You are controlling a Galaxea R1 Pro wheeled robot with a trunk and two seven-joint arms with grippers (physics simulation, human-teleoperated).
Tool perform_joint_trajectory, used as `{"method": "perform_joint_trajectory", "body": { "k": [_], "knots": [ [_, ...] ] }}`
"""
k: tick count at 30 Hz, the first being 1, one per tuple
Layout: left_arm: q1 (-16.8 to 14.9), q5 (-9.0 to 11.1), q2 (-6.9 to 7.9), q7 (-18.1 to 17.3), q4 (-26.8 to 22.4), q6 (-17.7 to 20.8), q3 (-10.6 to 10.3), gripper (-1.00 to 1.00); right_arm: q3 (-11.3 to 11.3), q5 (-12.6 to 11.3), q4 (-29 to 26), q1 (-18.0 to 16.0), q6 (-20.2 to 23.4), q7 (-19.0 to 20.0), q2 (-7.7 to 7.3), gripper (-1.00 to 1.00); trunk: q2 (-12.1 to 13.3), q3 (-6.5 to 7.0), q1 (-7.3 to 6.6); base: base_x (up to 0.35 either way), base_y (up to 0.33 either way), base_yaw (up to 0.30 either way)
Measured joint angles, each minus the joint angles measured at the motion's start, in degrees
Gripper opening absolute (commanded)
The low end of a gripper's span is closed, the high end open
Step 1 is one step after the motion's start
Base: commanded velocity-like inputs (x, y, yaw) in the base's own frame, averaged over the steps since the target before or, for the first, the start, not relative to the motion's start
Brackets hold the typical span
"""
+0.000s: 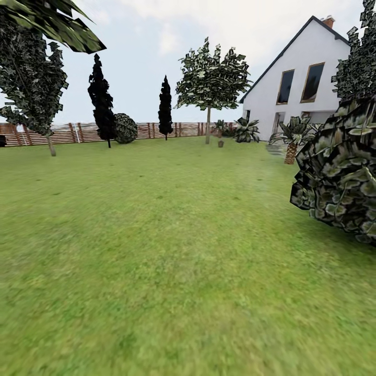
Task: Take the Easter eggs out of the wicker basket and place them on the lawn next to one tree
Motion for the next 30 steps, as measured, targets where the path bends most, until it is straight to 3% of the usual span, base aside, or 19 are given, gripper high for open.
{"method": "perform_joint_trajectory", "body": {
  "k": [10,20,30],
  "knots": [
    [-0.03,-0.08,0.05,-0.03,-0.03,-0.17,0.0,1.0,-0.01,-0.03,-0.08,0.0,0.05,0.0,0.0,1.0,3.94,1.7,-2.19,0.0,0.0,0.0],
    [0.0,-0.14,0.05,-0.03,-0.09,-0.51,-0.12,1.0,-0.02,-0.03,-0.08,0.0,0.05,0.0,0.0,1.0,3.96,1.71,-2.2,0.017,0.0,0.0],
    [0.04,-0.24,0.13,-0.06,-0.1,-1.38,-0.81,1.0,-0.05,-0.03,-0.07,0.02,0.05,-0.02,0.0,1.0,3.95,1.71,-2.22,0.276,0.0,0.0]
  ]
}}
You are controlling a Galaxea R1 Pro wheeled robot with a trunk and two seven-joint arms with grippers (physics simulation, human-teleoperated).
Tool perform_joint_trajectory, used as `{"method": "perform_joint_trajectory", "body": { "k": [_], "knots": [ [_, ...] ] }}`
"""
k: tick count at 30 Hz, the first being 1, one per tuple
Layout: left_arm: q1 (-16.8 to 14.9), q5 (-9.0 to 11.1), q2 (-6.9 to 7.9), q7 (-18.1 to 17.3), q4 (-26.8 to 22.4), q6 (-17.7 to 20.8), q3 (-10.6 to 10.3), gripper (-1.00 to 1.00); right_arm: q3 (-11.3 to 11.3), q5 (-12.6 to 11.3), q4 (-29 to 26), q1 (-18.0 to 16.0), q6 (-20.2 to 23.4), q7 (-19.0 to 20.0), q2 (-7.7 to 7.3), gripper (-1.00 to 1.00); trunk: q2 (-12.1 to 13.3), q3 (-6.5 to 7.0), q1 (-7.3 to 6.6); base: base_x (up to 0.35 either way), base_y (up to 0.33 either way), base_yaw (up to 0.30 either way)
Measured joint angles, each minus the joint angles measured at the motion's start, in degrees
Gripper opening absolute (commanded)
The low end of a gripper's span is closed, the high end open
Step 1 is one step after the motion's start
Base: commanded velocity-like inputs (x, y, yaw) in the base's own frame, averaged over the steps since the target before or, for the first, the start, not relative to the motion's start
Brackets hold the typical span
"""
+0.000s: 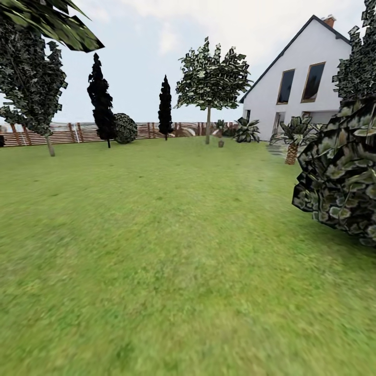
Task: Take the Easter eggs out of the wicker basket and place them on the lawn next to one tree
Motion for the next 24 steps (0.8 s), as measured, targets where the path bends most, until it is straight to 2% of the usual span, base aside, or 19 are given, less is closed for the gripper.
{"method": "perform_joint_trajectory", "body": {
  "k": [12,18,24],
  "knots": [
    [-0.02,-0.01,-0.07,-0.01,0.0,-0.04,-0.08,1.0,0.39,0.45,0.59,-0.01,0.12,-0.26,-0.44,1.0,0.0,0.0,0.0,0.329,0.0,0.0],
    [-0.02,-0.01,-0.08,-0.01,0.0,-0.07,-0.08,1.0,0.4,0.35,0.75,0.02,0.17,-0.65,-0.1,1.0,0.0,0.0,0.0,0.302,0.0,0.0],
    [-0.02,-0.02,-0.08,-0.01,0.0,-0.08,-0.08,1.0,0.22,0.43,0.28,0.01,0.18,-0.72,-0.65,1.0,0.0,0.0,0.0,0.276,0.0,0.0]
  ]
}}
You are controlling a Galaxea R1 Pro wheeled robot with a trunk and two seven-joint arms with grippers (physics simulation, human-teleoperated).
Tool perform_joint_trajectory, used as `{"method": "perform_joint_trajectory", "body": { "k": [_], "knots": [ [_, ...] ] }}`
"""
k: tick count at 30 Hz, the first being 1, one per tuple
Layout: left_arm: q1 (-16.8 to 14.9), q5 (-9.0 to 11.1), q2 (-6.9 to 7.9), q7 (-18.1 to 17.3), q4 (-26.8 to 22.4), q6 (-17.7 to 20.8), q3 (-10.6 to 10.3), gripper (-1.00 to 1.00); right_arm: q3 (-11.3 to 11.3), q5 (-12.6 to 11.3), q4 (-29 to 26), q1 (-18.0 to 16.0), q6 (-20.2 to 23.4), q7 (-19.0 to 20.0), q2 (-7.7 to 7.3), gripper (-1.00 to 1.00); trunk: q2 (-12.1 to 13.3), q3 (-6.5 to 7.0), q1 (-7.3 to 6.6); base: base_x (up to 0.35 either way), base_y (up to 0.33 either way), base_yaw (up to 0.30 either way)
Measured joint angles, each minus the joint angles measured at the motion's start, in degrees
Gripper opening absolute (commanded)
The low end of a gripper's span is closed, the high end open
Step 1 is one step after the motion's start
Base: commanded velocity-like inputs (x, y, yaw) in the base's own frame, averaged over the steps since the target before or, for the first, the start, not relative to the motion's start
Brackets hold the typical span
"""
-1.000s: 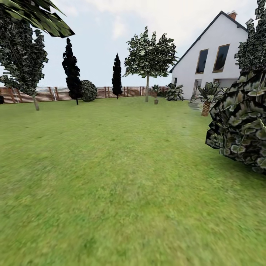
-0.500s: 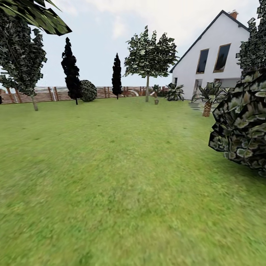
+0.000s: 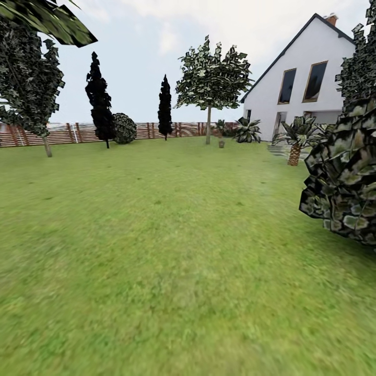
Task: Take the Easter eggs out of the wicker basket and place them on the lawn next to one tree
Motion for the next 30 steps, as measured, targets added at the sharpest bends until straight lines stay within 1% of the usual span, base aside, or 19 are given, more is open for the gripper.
{"method": "perform_joint_trajectory", "body": {
  "k": [8,15,24,30],
  "knots": [
    [0.01,-0.06,-0.05,0.0,0.0,0.02,0.0,1.0,0.19,-0.03,0.21,-0.01,0.0,-0.01,0.45,1.0,0.0,0.0,0.0,0.252,0.0,0.0],
    [0.0,-0.06,-0.1,0.0,0.03,0.03,-0.03,1.0,0.02,0.02,0.16,-0.02,0.0,-0.01,0.01,1.0,0.0,0.0,0.01,0.224,0.0,0.0],
    [-0.03,-0.06,-0.03,0.0,0.08,0.04,-0.01,1.0,0.16,0.03,0.15,-0.02,0.01,-0.01,0.31,1.0,0.0,0.0,0.01,0.212,0.0,0.0],
    [-0.03,-0.07,0.0,0.0,0.09,0.04,-0.01,1.0,0.05,0.04,0.13,-0.01,0.0,-0.01,0.1,1.0,0.0,0.0,0.01,0.216,0.0,0.0]
  ]
}}
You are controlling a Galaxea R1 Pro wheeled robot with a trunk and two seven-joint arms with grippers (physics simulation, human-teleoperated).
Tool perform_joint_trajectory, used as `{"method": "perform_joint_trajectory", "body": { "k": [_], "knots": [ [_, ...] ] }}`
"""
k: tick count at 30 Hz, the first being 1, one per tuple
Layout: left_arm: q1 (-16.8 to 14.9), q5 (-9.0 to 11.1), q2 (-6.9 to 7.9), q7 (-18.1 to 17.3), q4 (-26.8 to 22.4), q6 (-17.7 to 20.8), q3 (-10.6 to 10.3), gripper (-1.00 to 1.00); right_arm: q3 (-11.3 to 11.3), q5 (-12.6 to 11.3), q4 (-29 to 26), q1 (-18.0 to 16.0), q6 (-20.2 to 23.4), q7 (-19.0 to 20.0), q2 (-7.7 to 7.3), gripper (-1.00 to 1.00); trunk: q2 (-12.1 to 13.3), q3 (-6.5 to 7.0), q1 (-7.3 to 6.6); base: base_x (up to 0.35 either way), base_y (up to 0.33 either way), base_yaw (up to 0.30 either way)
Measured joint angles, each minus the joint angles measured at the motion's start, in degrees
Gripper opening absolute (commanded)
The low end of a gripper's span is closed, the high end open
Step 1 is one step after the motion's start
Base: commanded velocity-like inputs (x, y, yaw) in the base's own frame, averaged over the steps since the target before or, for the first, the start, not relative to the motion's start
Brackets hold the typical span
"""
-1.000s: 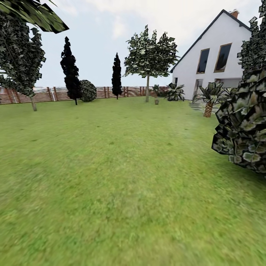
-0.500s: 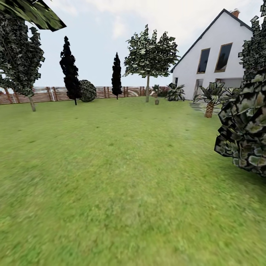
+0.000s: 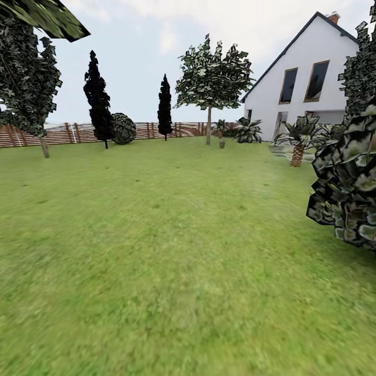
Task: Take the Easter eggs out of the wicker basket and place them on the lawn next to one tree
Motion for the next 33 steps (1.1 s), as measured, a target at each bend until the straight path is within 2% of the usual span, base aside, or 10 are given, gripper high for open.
{"method": "perform_joint_trajectory", "body": {
  "k": [33],
  "knots": [
    [0.04,0.01,0.0,0.0,-0.01,-0.09,0.01,1.0,-0.03,0.0,-0.05,0.0,0.0,0.0,0.04,1.0,0.0,0.0,0.0,0.207,0.0,0.0]
  ]
}}
